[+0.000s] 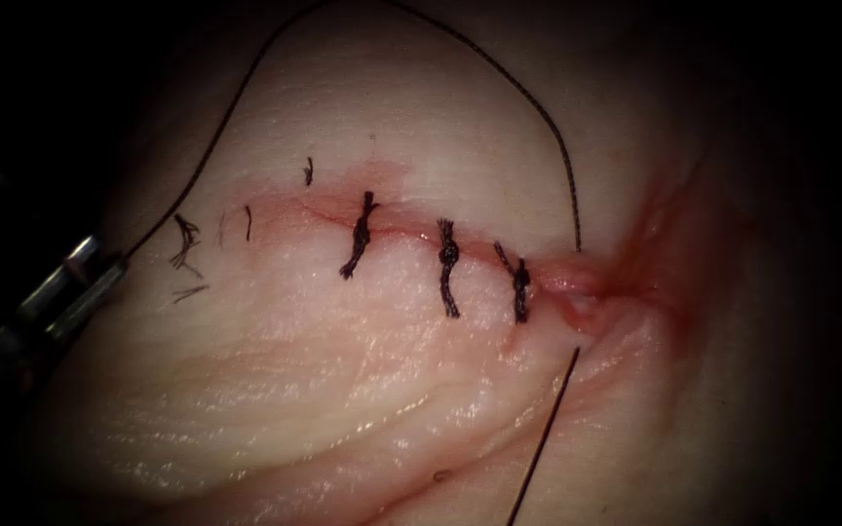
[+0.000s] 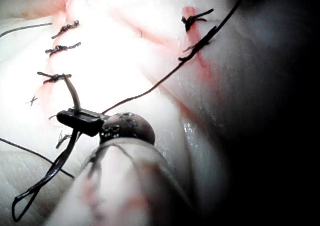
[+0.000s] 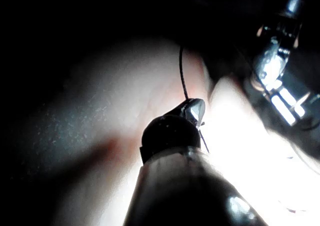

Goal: Wound Closure

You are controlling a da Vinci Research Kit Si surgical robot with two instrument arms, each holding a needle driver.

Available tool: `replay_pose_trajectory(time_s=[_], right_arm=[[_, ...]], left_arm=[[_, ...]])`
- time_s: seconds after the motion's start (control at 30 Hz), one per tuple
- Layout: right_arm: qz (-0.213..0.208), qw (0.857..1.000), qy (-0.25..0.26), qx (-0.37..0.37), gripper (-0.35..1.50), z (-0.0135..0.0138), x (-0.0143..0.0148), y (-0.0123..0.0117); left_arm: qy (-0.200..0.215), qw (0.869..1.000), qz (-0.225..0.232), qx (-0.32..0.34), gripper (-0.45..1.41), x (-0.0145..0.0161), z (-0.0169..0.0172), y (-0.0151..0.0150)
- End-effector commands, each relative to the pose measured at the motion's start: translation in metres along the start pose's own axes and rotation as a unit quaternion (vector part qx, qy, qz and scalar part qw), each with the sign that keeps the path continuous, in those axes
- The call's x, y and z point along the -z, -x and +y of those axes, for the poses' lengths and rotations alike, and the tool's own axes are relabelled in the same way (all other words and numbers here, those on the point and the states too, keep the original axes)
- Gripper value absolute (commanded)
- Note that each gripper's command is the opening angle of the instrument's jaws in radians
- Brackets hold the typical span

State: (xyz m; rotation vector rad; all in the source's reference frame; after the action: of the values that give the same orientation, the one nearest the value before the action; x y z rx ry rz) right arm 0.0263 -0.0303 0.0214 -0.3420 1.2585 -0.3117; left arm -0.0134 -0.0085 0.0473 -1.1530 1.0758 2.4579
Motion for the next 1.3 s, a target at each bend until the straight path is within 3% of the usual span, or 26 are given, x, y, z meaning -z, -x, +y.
replay_pose_trajectory(time_s=[0.03,0.07,0.17,0.33,0.5,0.6,0.73,0.77,1.07,1.3], right_arm=[[-0.005,1.0,0.008,-0.004,0.83,0.0005,-0.0004,0.0009],[-0.011,1.0,0.024,-0.012,1.21,0.0014,0.0003,0.0021],[-0.02,0.999,0.044,-0.026,1.36,0.003,0.0025,0.0049],[-0.027,0.997,0.061,-0.038,1.4,0.0044,0.0049,0.0077],[-0.048,0.995,0.077,-0.045,1.4,0.006,0.0082,0.0128],[-0.057,0.994,0.078,-0.045,1.4,0.0061,0.0078,0.0147],[-0.078,0.992,0.09,-0.04,1.43,0.0053,0.0052,0.0192],[-0.086,0.992,0.081,-0.037,1.4,0.0047,0.0036,0.0215],[-0.098,0.991,0.082,-0.04,1.31,0.0047,0.0039,0.0252],[-0.1,0.991,0.078,-0.041,1.21,0.0045,0.0037,0.0257]], left_arm=[[0.001,1.0,0.0,0.0,-0.45,-0.0005,0.0006,0.0],[0.001,1.0,0.0,-0.001,-0.45,-0.0006,0.0007,0.0002],[0.004,1.0,0.001,-0.003,-0.45,-0.0006,0.0006,0.0009],[0.004,1.0,-0.006,-0.003,-0.45,0.0001,-0.0004,0.0023],[-0.039,0.994,-0.092,-0.033,-0.45,0.0046,-0.0062,0.009],[-0.053,0.993,-0.106,-0.031,-0.45,0.0058,-0.0075,0.0108],[-0.059,0.991,-0.113,-0.045,-0.45,0.0062,-0.0079,0.0117],[-0.062,0.99,-0.116,-0.045,-0.45,0.0057,-0.0074,0.0114],[-0.061,0.991,-0.109,-0.054,-0.45,0.0049,-0.0065,0.0104],[-0.061,0.991,-0.105,-0.054,-0.45,0.0047,-0.0062,0.01]])
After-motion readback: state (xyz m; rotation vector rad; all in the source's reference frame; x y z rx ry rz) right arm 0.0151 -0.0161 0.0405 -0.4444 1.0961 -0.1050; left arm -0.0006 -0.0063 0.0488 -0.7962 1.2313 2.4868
